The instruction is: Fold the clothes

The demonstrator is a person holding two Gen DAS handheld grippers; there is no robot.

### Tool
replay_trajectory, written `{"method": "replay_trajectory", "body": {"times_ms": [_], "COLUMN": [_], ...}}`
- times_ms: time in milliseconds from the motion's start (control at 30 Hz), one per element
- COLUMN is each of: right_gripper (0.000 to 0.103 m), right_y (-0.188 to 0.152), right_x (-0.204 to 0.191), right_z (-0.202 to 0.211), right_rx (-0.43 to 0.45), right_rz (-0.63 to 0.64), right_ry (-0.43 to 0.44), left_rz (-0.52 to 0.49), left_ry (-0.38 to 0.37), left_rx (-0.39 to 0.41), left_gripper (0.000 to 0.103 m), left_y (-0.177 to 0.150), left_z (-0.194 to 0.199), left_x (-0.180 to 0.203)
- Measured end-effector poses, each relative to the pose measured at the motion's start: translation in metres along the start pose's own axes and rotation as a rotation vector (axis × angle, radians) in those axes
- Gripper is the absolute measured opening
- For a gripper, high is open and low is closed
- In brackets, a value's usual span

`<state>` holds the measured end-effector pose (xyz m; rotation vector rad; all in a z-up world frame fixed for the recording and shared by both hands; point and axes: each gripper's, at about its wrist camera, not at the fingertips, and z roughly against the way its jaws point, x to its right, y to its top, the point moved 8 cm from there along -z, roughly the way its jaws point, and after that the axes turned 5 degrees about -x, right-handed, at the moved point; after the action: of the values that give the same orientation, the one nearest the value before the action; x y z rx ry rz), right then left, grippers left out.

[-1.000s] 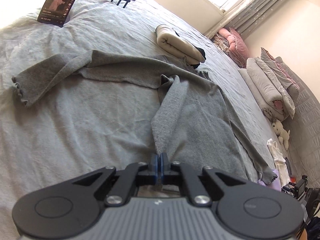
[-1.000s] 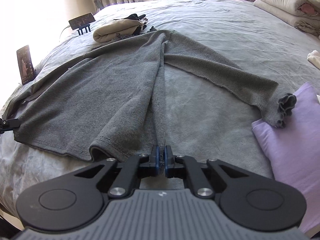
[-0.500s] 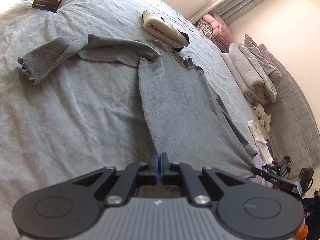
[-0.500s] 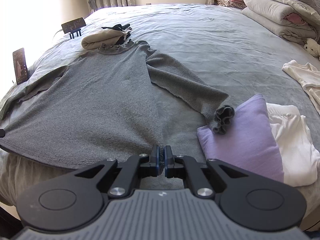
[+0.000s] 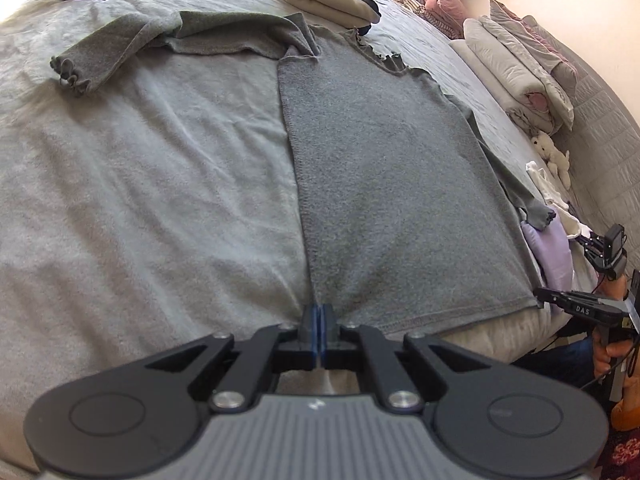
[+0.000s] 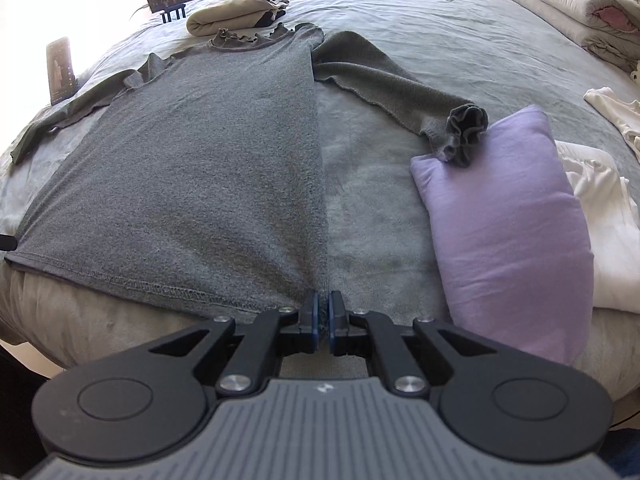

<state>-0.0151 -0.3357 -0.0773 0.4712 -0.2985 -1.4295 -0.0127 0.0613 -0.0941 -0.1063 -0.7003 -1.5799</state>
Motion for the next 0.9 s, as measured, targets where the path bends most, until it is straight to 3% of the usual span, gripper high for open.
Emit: {"method": "replay_trajectory", "body": {"times_ms": [200, 300, 367, 400, 433, 533, 733, 900], "right_gripper": [0.01, 0.017, 0.027, 0.042, 0.047, 0.047, 0.047, 0.047], "right_y": [0.002, 0.009, 0.017, 0.022, 0.027, 0.047, 0.086, 0.115], "right_x": [-0.002, -0.001, 0.002, 0.003, 0.003, 0.004, 0.024, 0.036], "right_z": [-0.005, 0.001, 0.002, 0.003, 0.002, -0.008, -0.042, -0.059], "right_rx": [-0.013, 0.001, 0.021, 0.031, 0.042, 0.061, 0.107, 0.164], "right_rz": [0.006, 0.004, -0.023, -0.036, -0.049, -0.099, -0.294, -0.357], "right_ry": [-0.001, 0.008, 0.022, 0.028, 0.035, 0.079, 0.16, 0.187], "left_rz": [-0.021, -0.013, -0.006, 0.006, 0.017, 0.082, 0.241, 0.316], "left_ry": [-0.016, -0.04, -0.036, -0.031, -0.027, -0.039, -0.042, -0.06], "left_rx": [-0.009, 0.01, 0.048, 0.062, 0.077, 0.135, 0.237, 0.314], "left_gripper": [0.004, 0.014, 0.029, 0.03, 0.033, 0.038, 0.039, 0.039], "left_y": [0.003, 0.014, 0.028, 0.035, 0.043, 0.07, 0.117, 0.147], "left_z": [0.001, 0.008, 0.012, 0.012, 0.011, 0.006, -0.019, -0.033], "left_x": [0.0, 0.001, -0.001, -0.004, -0.006, -0.016, -0.045, -0.056]}}
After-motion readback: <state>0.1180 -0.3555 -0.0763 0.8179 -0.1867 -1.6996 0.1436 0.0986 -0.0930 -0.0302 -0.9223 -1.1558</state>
